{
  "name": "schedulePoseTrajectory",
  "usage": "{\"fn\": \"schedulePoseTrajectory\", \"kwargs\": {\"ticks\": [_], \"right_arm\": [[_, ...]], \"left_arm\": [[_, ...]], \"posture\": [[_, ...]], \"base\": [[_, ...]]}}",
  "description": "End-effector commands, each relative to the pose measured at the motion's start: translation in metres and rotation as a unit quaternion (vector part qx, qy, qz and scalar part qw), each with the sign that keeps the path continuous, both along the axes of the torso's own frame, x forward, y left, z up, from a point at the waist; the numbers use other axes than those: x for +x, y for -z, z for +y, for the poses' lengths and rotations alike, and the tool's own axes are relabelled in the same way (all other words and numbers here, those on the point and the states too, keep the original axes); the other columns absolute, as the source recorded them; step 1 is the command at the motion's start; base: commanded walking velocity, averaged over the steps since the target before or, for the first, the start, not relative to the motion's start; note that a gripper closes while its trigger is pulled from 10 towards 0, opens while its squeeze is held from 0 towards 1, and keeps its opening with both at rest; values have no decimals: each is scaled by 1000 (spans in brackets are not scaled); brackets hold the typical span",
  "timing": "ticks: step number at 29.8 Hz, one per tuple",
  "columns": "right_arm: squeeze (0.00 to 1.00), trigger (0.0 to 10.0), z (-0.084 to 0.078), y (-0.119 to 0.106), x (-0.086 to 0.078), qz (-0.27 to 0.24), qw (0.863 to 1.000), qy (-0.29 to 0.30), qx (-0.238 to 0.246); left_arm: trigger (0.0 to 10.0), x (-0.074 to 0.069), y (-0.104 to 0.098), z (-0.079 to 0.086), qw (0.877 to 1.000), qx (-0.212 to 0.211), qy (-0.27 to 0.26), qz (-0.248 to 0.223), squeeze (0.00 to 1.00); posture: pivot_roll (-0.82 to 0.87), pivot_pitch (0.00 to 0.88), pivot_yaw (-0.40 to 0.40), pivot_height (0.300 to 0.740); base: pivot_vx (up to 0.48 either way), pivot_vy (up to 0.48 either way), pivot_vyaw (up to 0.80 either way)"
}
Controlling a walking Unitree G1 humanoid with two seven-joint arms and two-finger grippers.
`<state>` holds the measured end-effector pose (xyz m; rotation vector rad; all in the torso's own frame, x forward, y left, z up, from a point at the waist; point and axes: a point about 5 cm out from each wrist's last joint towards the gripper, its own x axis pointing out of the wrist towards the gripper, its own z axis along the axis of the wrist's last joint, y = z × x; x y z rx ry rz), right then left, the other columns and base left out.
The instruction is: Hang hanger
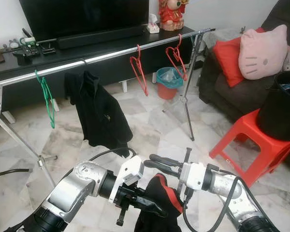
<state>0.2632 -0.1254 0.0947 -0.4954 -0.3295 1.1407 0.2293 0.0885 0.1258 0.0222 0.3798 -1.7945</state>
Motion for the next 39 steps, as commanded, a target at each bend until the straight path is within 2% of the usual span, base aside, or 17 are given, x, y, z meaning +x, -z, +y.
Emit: {"fn": "schedulePoseTrajectory", "kwargs": {"ticks": [1,18,27,29,30,31,32,33,37,38,39], "right_arm": [[0,0,0,-1,-1,1,1000,-7,-4],[0,0,-2,-1,-2,13,1000,-13,-3],[0,0,-7,-3,2,8,1000,2,-6],[0,0,-9,-4,5,4,1000,15,-9],[0,0,-15,-7,13,-7,999,50,-4],[0,0,-15,-7,13,-7,999,50,-4],[0,0,-21,-10,20,-10,996,83,5],[0,10000,-26,-11,24,-11,994,110,8],[0,10000,-31,-10,27,-4,992,127,3],[1000,10000,-33,-9,27,0,992,127,0],[1000,10000,-34,-9,27,0,992,128,0]], "left_arm": [[10000,0,-7,-4,1000,-12,10,-10,0],[10000,0,-7,-5,1000,-14,9,-11,0],[10000,1,-6,-6,1000,-14,8,-11,0],[10000,1,-6,-6,1000,-14,8,-11,0],[10000,1,-6,-6,1000,-14,8,-11,0],[10000,1,-6,-6,1000,-14,8,-11,0],[10000,1,-6,-6,1000,-13,8,-10,0],[10000,1,-6,-6,1000,-13,7,-10,0],[10000,1,-5,-6,1000,-12,7,-10,0],[10000,1,-5,-6,1000,-11,7,-11,0],[10000,1,-5,-6,1000,-11,6,-11,0]], "posture": [[16,0,22,740],[15,0,22,740],[15,0,21,740],[15,0,21,740],[15,0,21,740],[15,0,21,740],[14,0,21,740],[14,0,21,740],[12,0,20,740],[12,0,21,740],[12,0,21,740]], "base": [[0,0,0],[0,0,0],[0,0,0],[0,0,0],[0,0,0],[0,0,0],[0,0,0],[0,0,0],[0,0,0],[0,0,0],[0,0,0]]}}
